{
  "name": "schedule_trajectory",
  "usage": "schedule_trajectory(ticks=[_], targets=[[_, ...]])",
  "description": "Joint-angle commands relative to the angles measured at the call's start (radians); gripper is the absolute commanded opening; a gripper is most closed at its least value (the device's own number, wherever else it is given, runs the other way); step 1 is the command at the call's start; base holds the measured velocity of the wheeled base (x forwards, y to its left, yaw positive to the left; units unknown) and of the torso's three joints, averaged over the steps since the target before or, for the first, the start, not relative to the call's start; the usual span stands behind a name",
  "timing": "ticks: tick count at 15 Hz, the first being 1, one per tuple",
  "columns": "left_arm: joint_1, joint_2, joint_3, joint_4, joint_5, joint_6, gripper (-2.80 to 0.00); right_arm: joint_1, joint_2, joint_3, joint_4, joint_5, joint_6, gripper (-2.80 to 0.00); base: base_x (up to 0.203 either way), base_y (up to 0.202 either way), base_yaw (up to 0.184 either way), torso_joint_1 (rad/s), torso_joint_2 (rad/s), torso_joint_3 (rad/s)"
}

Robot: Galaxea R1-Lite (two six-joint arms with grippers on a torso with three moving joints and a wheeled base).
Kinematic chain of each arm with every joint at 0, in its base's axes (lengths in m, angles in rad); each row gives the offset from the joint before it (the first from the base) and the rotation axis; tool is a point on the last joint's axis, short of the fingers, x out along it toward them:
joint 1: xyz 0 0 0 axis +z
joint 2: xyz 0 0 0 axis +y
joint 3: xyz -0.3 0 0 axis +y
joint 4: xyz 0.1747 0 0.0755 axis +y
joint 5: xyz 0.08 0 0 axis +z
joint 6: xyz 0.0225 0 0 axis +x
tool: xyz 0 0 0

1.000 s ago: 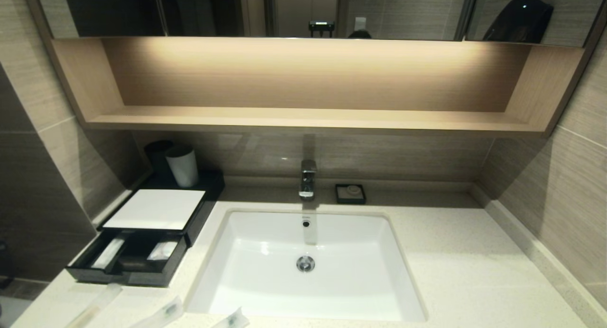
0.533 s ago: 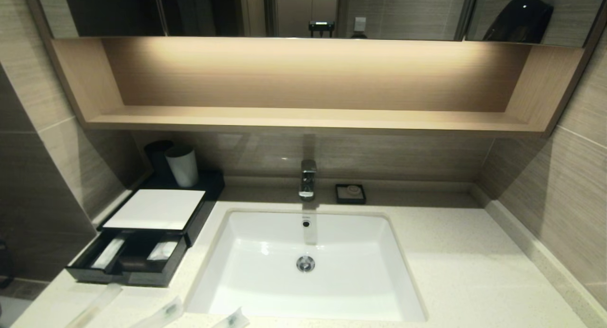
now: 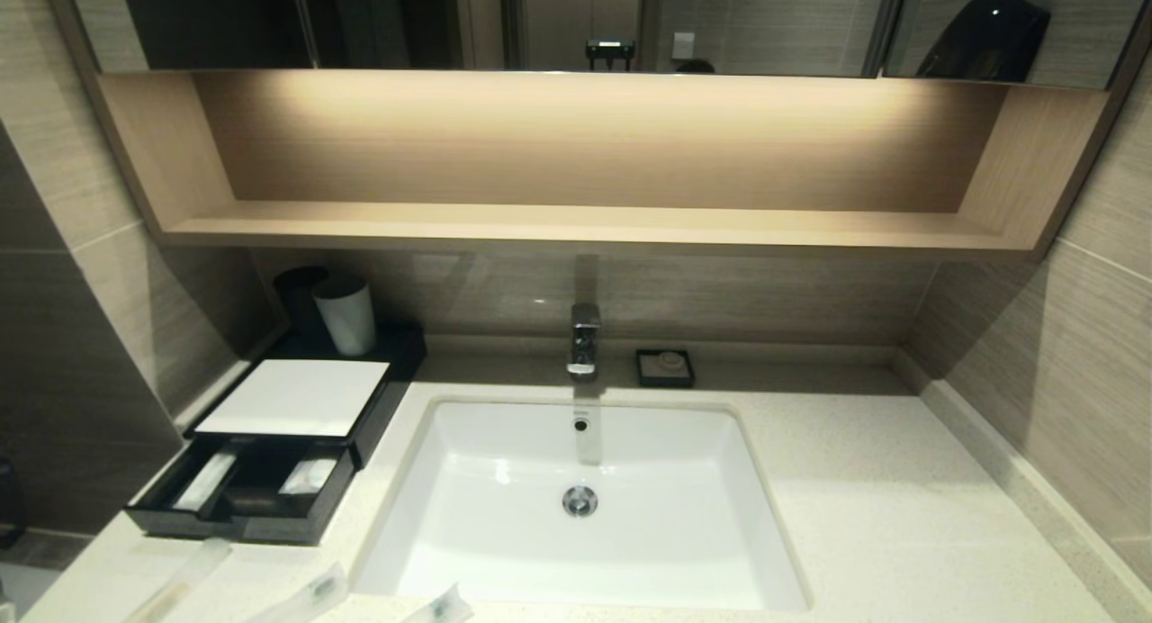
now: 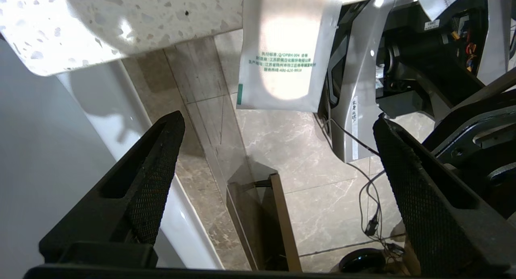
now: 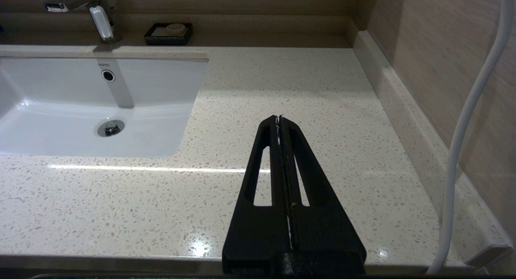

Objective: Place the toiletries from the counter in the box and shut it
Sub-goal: Pick up the bathroom toiletry

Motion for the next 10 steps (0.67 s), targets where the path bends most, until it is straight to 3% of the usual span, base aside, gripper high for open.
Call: schedule_trajectory(ticks=[1,10], targets=[[-0.007,-0.003,0.003,-0.008,-0.002,0.007,0.0,0.0,0.0,0.0,0.0,0.0,0.0,-2.8,0.0,0.0,0.0,0.0,0.0,0.0],[-0.022,-0.053,0.079,-0.097,-0.002,-0.014,0.0,0.0,0.0,0.0,0.0,0.0,0.0,-2.8,0.0,0.0,0.0,0.0,0.0,0.0]])
